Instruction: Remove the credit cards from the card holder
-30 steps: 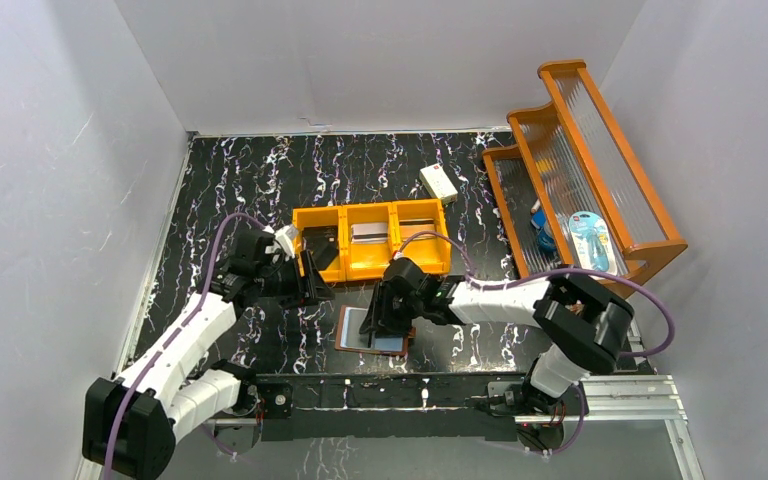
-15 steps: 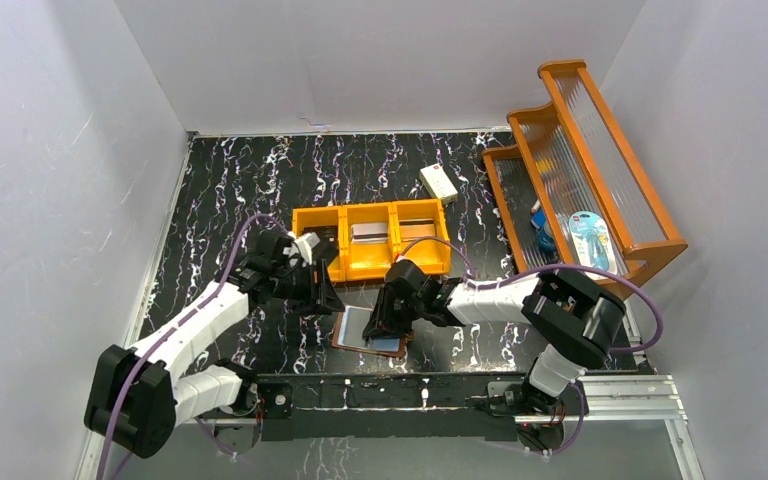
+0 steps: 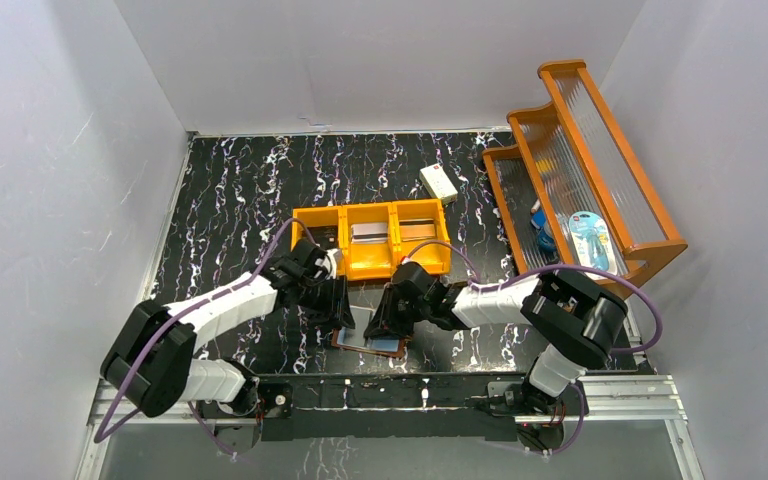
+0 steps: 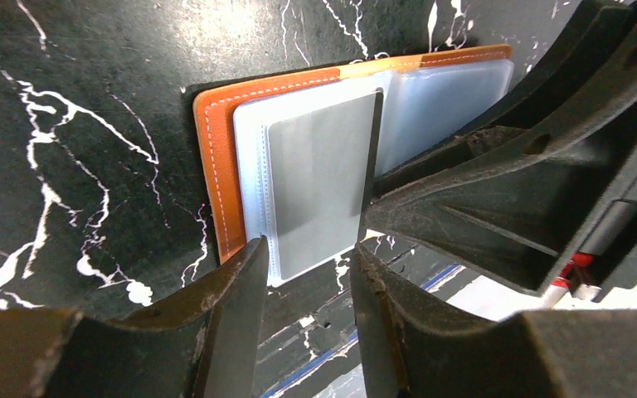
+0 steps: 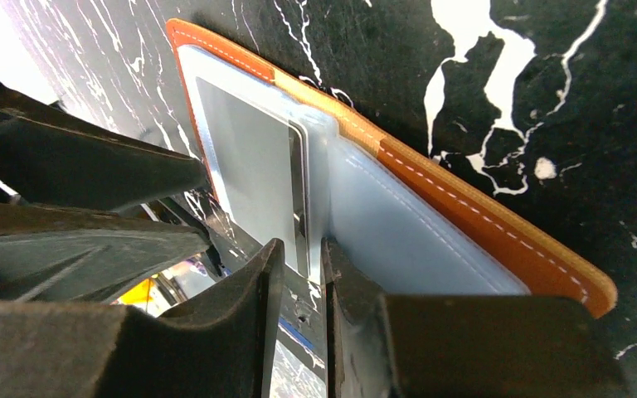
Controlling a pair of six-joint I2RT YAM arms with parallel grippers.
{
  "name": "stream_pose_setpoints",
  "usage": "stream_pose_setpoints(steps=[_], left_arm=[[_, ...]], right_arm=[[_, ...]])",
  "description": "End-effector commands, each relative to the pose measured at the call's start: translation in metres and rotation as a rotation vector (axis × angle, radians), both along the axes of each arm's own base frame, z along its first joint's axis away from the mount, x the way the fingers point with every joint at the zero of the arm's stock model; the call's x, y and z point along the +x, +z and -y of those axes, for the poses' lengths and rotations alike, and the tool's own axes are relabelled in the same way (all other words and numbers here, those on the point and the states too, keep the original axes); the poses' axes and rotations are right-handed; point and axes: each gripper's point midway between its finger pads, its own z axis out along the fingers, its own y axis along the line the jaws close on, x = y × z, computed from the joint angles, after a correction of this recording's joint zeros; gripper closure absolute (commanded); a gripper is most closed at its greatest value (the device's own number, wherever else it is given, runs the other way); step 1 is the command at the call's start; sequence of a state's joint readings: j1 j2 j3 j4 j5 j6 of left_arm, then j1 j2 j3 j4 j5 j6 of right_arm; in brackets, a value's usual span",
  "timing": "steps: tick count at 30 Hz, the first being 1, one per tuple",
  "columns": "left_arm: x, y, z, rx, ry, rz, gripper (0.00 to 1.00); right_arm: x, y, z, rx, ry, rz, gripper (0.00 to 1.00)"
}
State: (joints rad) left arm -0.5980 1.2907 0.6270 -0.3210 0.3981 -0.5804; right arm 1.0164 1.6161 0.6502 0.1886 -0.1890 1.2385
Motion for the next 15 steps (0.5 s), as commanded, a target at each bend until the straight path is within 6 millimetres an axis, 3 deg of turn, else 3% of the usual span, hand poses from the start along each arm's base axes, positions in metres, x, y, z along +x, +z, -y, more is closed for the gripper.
stream_pose_setpoints(steps=[1, 8, 15], left_arm=[[0.002, -0.001, 0.009, 0.006, -0.026, 0.019, 0.62], [-0.008, -0.020, 0.004, 0.070, -0.033, -0.007, 0.69], [-0.018, -0.032, -0.002, 0.100, -0.019, -0.034, 0.72]], right_arm=[[-0.003, -0.019, 0.018, -0.058, -0.027, -0.025, 0.68], [-0.002, -0.017, 0.017, -0.021, -0.033, -0.040, 0.68], [0.000, -0.002, 0.004, 0.069, -0.018, -0.030, 0.69]])
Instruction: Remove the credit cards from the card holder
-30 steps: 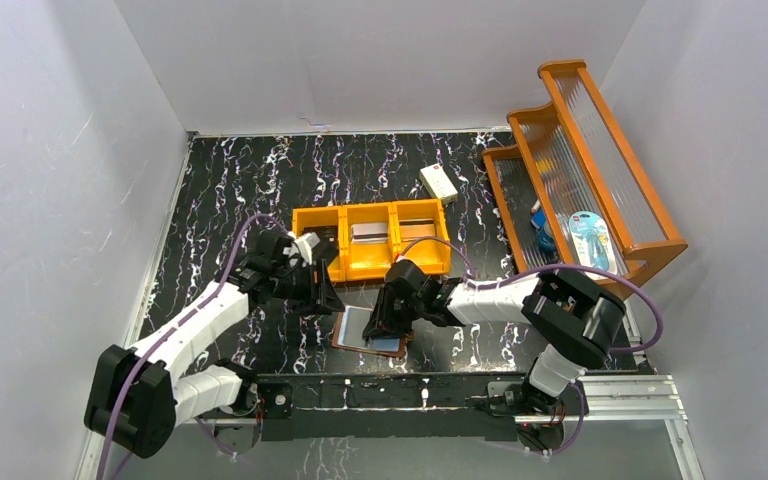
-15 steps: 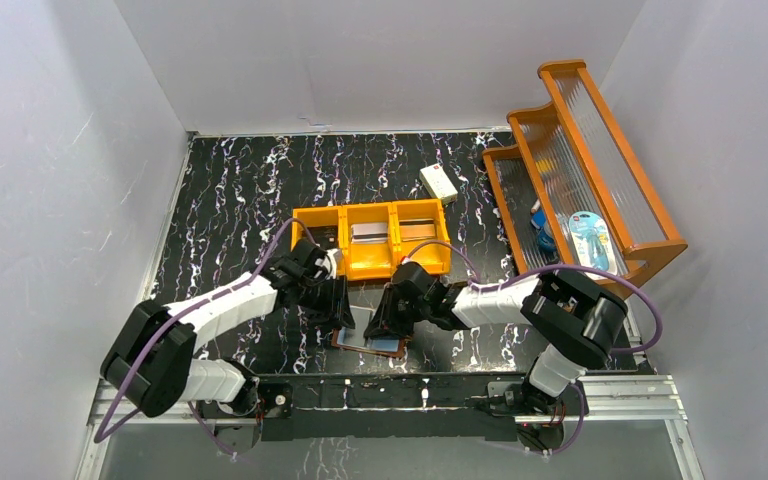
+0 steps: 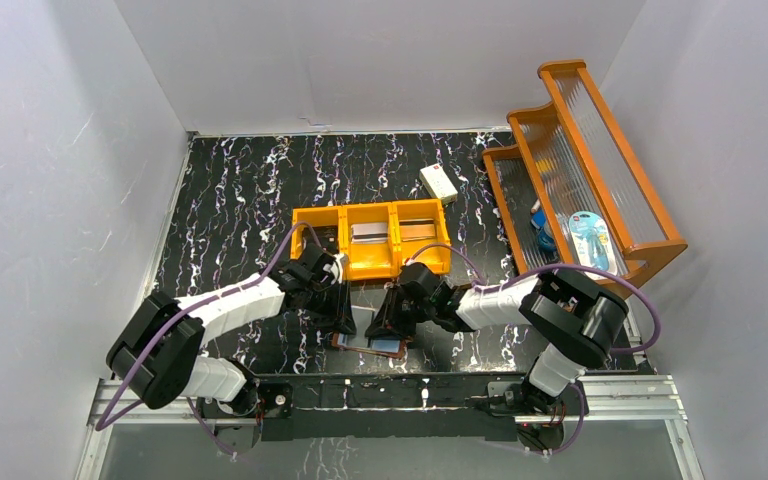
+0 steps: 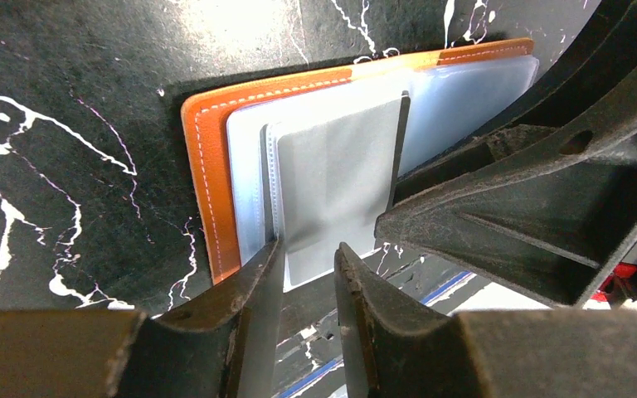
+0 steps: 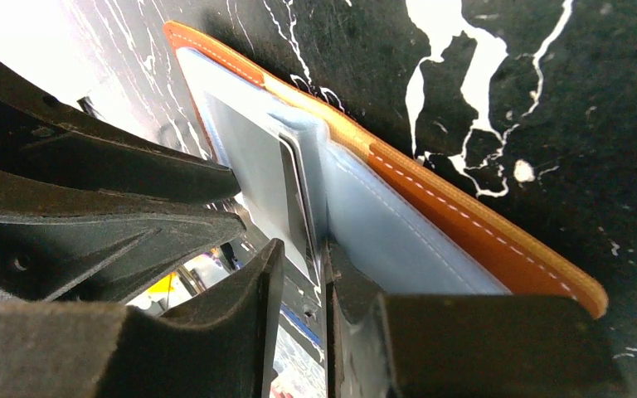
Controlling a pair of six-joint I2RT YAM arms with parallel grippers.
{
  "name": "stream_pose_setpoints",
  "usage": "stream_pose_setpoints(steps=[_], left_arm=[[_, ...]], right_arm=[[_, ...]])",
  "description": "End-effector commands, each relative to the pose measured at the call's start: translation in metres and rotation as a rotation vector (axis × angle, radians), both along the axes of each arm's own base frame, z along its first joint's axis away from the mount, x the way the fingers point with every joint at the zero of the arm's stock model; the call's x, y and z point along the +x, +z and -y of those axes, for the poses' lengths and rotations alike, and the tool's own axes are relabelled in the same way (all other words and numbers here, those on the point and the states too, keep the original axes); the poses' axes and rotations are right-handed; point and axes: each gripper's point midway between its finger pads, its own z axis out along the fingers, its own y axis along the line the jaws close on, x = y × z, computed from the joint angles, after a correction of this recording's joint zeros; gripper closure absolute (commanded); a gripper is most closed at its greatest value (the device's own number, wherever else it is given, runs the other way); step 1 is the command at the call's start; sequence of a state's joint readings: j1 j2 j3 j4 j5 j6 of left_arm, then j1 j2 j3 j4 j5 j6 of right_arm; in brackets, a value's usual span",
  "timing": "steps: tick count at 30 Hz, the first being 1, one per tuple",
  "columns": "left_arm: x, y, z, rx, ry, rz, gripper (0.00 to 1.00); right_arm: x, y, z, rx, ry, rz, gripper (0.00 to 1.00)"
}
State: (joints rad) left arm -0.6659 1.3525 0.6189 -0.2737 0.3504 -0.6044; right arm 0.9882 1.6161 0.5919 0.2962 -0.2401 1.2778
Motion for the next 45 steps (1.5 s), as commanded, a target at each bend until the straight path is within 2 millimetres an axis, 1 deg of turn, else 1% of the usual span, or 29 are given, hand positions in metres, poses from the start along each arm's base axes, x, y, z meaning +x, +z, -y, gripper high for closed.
stream_pose_setpoints(steps=[1, 3, 5, 7, 9, 14, 17, 19, 23, 27, 33, 37, 40, 45], left_arm=[[-0.012, -0.015, -0.010, 0.054, 0.008, -0.030, 0.73], [-0.013, -0.015, -0.009, 0.052, 0.002, -0.034, 0.74], [-0.014, -0.015, -0.008, 0.047, -0.003, -0.036, 0.75], [-0.015, -0.015, -0.009, 0.051, 0.002, -0.037, 0.76], [-0.015, -0.016, -0.011, 0.062, 0.015, -0.031, 0.76], [-0.014, -0.019, -0.020, 0.105, 0.033, -0.019, 0.76], [-0.014, -0.022, -0.023, 0.127, 0.033, -0.021, 0.77], [-0.013, -0.023, -0.025, 0.140, 0.033, -0.020, 0.77], [-0.013, -0.024, -0.026, 0.148, 0.033, -0.021, 0.78], [-0.014, -0.024, -0.025, 0.142, 0.028, -0.028, 0.78], [-0.014, -0.020, -0.022, 0.124, 0.013, -0.022, 0.79], [-0.014, -0.020, -0.021, 0.121, 0.013, -0.024, 0.79], [-0.014, -0.020, -0.020, 0.118, 0.012, -0.023, 0.80], [-0.013, -0.017, -0.016, 0.109, 0.000, -0.019, 0.84]], right_arm=[[0.000, -0.001, 0.002, 0.012, 0.004, 0.006, 0.72], [0.000, 0.003, -0.001, 0.034, 0.008, 0.017, 0.75], [0.001, 0.006, -0.003, 0.046, 0.010, 0.022, 0.76], [0.002, 0.006, -0.003, 0.045, 0.007, 0.023, 0.82], [0.002, 0.007, -0.001, 0.043, 0.002, 0.027, 0.88], [0.002, 0.011, 0.009, 0.028, -0.013, 0.058, 0.95], [0.001, 0.016, 0.011, 0.055, 0.004, 0.063, 0.97], [-0.001, 0.016, 0.014, 0.057, 0.011, 0.051, 0.96], [-0.004, 0.005, 0.023, 0.026, -0.006, 0.011, 0.93], [-0.005, 0.002, 0.027, 0.023, -0.014, -0.009, 0.84], [-0.002, 0.007, 0.017, 0.060, -0.001, -0.013, 0.77], [-0.002, 0.007, 0.015, 0.060, 0.007, -0.013, 0.76], [-0.001, 0.012, 0.010, 0.095, 0.014, -0.004, 0.74], [0.002, 0.019, 0.002, 0.131, 0.024, 0.009, 0.74]])
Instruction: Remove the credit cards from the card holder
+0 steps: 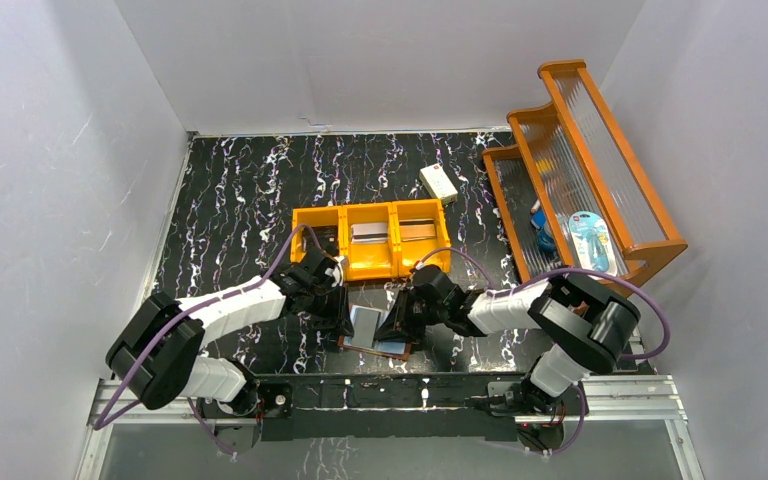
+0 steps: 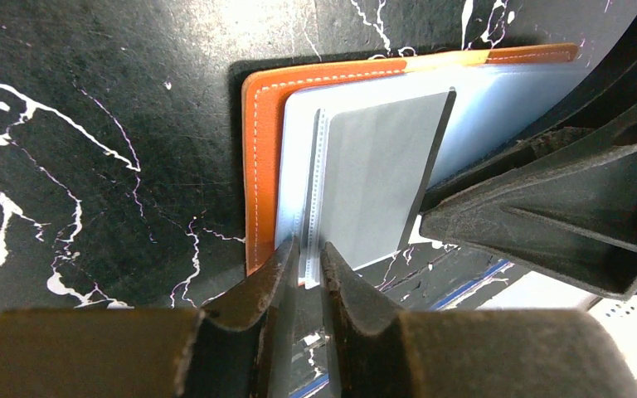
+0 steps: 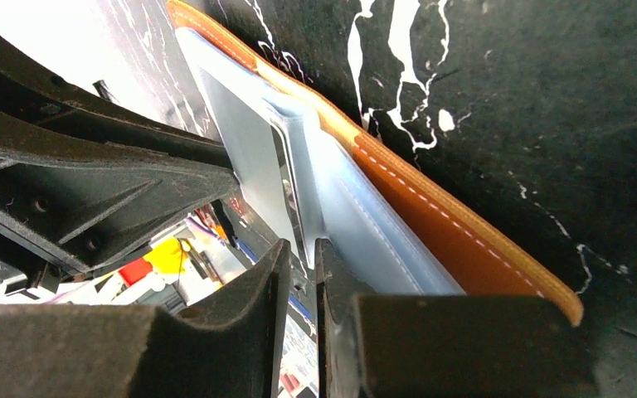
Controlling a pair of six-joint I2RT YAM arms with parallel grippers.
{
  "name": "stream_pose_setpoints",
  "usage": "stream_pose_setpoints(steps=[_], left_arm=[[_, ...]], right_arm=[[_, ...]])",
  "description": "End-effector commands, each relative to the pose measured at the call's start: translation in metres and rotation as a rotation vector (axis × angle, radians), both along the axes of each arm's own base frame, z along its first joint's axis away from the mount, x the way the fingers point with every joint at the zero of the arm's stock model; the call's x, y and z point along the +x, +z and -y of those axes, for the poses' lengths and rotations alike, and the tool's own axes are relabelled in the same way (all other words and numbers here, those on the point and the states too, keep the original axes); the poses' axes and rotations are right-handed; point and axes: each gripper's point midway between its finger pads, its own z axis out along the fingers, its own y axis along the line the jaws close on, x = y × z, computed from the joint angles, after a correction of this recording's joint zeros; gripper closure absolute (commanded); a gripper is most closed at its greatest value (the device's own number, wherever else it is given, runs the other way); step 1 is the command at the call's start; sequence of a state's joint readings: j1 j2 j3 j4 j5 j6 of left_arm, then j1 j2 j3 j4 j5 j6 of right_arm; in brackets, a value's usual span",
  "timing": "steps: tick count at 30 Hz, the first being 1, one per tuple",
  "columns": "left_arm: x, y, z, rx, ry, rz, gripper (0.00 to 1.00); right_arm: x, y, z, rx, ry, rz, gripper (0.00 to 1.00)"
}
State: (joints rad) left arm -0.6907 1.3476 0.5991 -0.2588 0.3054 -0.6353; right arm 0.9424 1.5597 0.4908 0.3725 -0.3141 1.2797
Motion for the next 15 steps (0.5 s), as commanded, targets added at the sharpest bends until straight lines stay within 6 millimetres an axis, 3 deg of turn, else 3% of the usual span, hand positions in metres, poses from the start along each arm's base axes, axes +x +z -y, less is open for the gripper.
stream_pose_setpoints(steps=[1, 8, 15], left_arm=[[-0.011, -0.011, -0.014, 0.080, -0.022, -0.029, 0.85], [-0.012, -0.011, -0.013, 0.084, -0.024, -0.027, 0.86], [-0.012, -0.015, -0.018, 0.110, -0.004, -0.024, 0.87]], right_arm=[[0.009, 0.016, -0.017, 0.074, 0.016, 0.033, 0.74], [0.007, 0.008, -0.019, 0.067, 0.027, 0.014, 0.84], [0.004, 0.005, -0.003, 0.029, -0.006, 0.028, 1.00]])
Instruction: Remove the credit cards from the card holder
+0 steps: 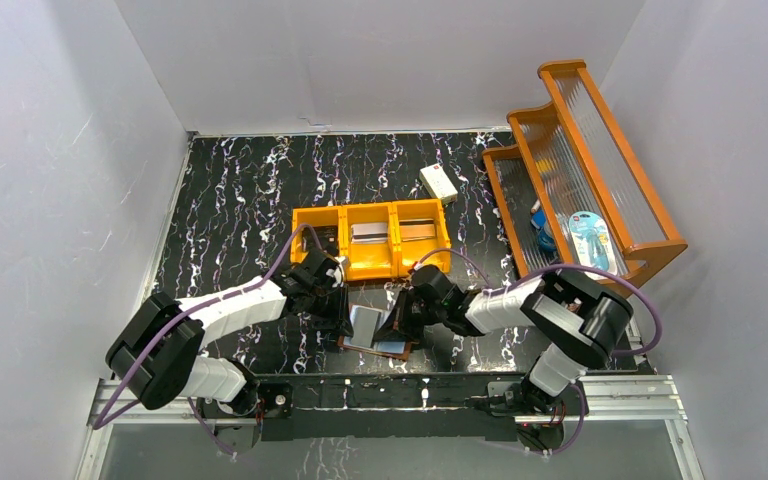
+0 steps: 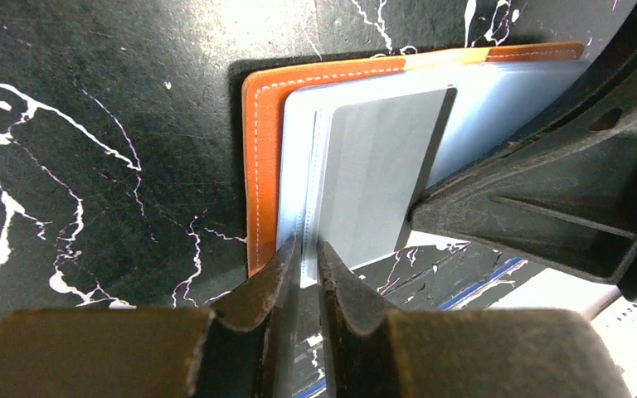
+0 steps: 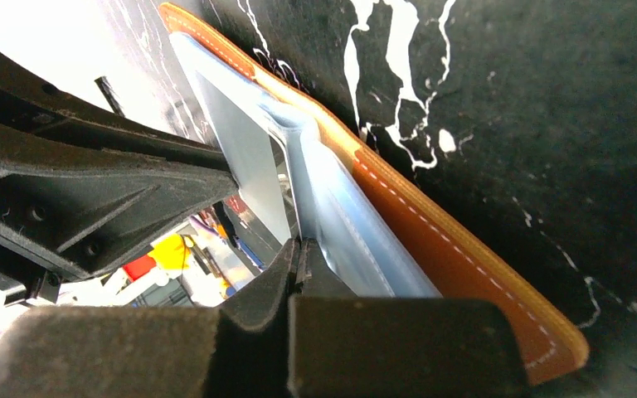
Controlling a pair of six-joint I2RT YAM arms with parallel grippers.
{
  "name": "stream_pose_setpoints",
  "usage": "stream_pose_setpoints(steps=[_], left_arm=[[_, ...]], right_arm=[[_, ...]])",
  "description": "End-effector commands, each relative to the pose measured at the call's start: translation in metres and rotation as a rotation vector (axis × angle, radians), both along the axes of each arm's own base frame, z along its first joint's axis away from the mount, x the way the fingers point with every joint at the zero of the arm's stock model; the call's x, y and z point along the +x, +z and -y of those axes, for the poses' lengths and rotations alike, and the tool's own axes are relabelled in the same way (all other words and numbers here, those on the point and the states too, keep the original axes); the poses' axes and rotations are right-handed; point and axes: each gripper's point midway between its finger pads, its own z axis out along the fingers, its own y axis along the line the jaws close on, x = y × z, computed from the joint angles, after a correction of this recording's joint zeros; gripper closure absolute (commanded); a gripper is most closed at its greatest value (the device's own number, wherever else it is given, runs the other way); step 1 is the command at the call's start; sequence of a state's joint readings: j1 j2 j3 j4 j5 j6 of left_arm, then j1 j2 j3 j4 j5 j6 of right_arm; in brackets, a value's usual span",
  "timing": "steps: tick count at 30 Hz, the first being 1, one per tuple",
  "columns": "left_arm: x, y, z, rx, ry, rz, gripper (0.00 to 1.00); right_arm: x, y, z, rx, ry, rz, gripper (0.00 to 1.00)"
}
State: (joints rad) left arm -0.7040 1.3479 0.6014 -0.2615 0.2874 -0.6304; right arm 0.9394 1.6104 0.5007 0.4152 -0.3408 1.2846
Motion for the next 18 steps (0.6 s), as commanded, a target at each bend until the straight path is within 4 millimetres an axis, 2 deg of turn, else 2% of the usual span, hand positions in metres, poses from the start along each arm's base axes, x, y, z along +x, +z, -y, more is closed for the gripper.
stream_pose_setpoints(steps=[1, 8, 15, 16, 18], left_arm=[[-0.011, -0.014, -0.018, 0.099, 0.007, -0.035, 0.88], [-0.013, -0.018, -0.023, 0.120, 0.017, -0.038, 0.88], [-0.012, -0.016, -0.023, 0.120, 0.016, -0.034, 0.88], [-0.011, -0.014, -0.021, 0.112, 0.012, -0.029, 0.86], [-0.007, -0.001, -0.014, 0.079, 0.008, -0.007, 0.76]], right_arm=[[0.004, 0.010, 0.004, 0.016, -0.018, 0.049, 1.00], [-0.003, 0.007, 0.020, 0.011, -0.027, 0.030, 1.00], [-0.006, 0.001, 0.024, -0.014, -0.030, 0.007, 1.00], [-0.006, 0.000, 0.024, -0.015, -0.031, 0.007, 1.00], [-0.005, 0.000, 0.022, -0.016, -0.030, 0.005, 1.00]])
